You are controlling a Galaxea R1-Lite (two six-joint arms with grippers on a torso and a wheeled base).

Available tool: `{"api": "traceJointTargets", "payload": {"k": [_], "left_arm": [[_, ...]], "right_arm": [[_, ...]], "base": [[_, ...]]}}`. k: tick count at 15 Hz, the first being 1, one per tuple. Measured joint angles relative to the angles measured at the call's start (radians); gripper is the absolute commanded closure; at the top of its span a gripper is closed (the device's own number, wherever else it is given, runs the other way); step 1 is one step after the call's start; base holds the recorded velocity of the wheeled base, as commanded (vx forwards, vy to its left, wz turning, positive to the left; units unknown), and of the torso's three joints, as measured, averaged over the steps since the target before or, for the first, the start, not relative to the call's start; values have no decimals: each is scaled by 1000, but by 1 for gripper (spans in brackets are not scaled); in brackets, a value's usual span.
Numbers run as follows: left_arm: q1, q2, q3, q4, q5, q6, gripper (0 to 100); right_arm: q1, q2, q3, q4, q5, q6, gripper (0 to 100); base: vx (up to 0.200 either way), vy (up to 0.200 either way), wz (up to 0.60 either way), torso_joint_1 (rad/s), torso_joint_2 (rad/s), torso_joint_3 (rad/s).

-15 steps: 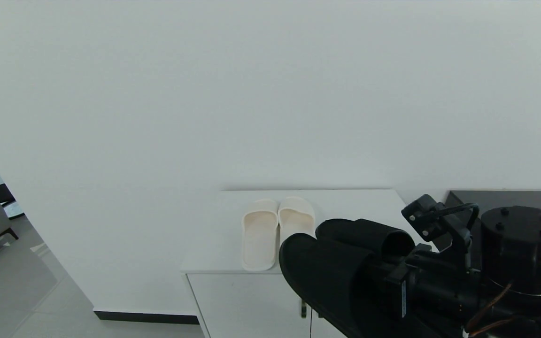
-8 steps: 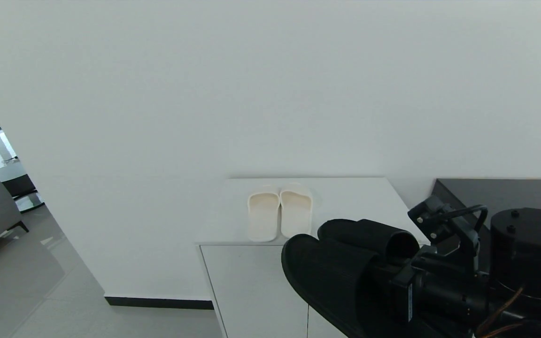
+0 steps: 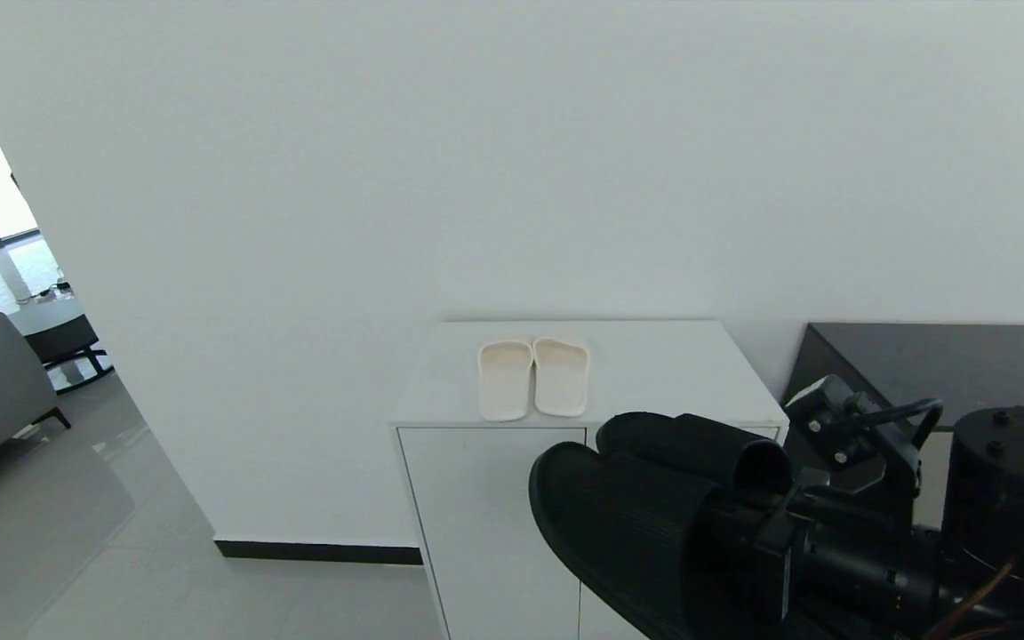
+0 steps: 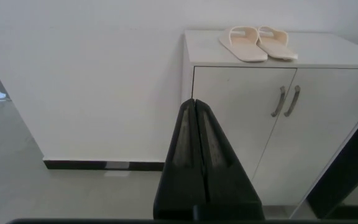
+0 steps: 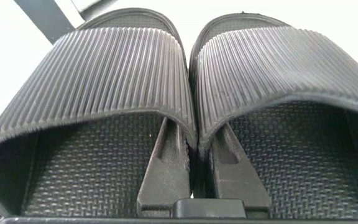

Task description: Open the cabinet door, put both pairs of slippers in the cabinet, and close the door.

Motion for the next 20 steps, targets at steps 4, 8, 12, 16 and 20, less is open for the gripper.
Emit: {"api": "traceJointTargets", "payload": {"k": [4,8,12,16,20], "left_arm": [[0,0,0,0,0,3,100],[-1,0,0,0,0,3,100],[0,0,0,0,0,2,100],[0,0,0,0,0,1,100],[0,0,0,0,0,0,100]], "right_arm": [[-3,15,43,-49,46,-1,100],[-4,18,51,-51,48,-4,100],[-4,19,65,-77,50,-6,100],[-5,23,73,-78,50,-9,100],[-6,28,75,-79,50,-10,100]], "base": [[0,-50,0,1,-1,1],[0,-200,0,1,2,4],[0,-200,-150,4,-1,1],[0,-150,0,-1,1,2],[0,0,0,0,0,0]]}}
